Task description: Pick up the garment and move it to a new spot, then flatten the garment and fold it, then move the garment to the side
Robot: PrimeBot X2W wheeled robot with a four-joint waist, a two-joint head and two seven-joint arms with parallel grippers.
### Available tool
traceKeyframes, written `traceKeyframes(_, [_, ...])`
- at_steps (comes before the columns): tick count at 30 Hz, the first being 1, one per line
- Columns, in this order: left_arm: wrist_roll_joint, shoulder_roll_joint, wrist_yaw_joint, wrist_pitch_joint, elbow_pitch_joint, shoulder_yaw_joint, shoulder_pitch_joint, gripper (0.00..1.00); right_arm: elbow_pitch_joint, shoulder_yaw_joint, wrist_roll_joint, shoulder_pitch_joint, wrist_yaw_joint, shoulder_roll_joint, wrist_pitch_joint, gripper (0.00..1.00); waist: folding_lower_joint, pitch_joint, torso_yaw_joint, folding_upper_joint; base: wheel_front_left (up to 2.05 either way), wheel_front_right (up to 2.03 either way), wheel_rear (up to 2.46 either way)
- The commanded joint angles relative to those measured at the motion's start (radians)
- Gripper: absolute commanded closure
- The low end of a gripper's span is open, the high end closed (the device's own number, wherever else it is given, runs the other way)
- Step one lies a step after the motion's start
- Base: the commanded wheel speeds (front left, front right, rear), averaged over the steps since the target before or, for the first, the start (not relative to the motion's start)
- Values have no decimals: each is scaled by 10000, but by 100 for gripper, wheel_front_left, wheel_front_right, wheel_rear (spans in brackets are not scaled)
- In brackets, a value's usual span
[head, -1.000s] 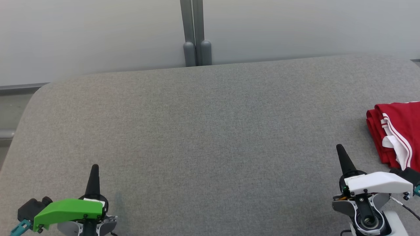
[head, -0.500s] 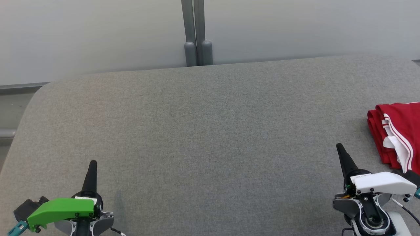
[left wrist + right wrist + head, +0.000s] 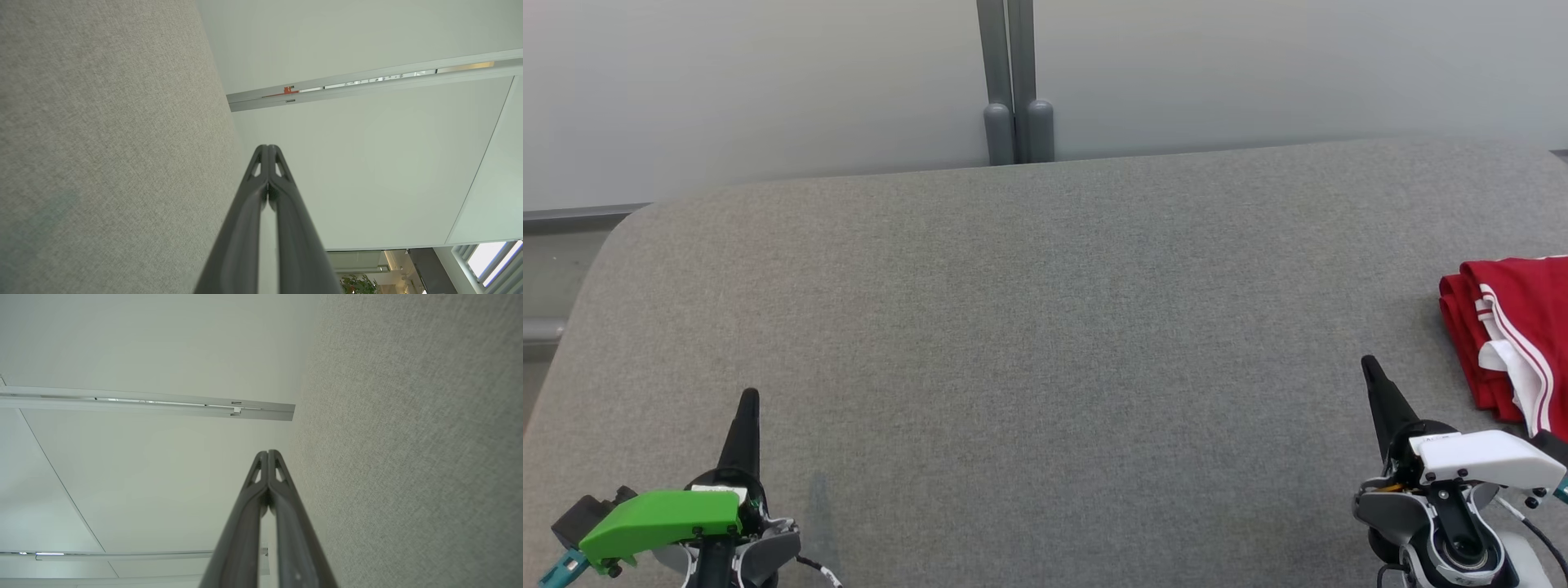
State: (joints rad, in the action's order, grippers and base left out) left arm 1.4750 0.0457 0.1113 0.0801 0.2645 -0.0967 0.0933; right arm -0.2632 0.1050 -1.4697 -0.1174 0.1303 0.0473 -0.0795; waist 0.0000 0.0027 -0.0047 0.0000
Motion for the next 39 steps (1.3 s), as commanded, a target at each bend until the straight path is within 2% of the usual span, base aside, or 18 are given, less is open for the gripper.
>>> traceKeyframes(1, [213,70,72,57,-85,-62,194,100,93,32,-220,70,7,46,-78,100,0,0,4,0,0,0,0])
traceKeyframes(18, [1401,76,230,363,-216,-202,232,100,222,109,-1444,139,7,48,-373,100,0,4,45,0,0,0,0])
traceKeyframes(39, [1381,77,232,378,-213,-198,211,100,219,106,-1463,138,7,49,-384,100,0,4,47,0,0,0,0])
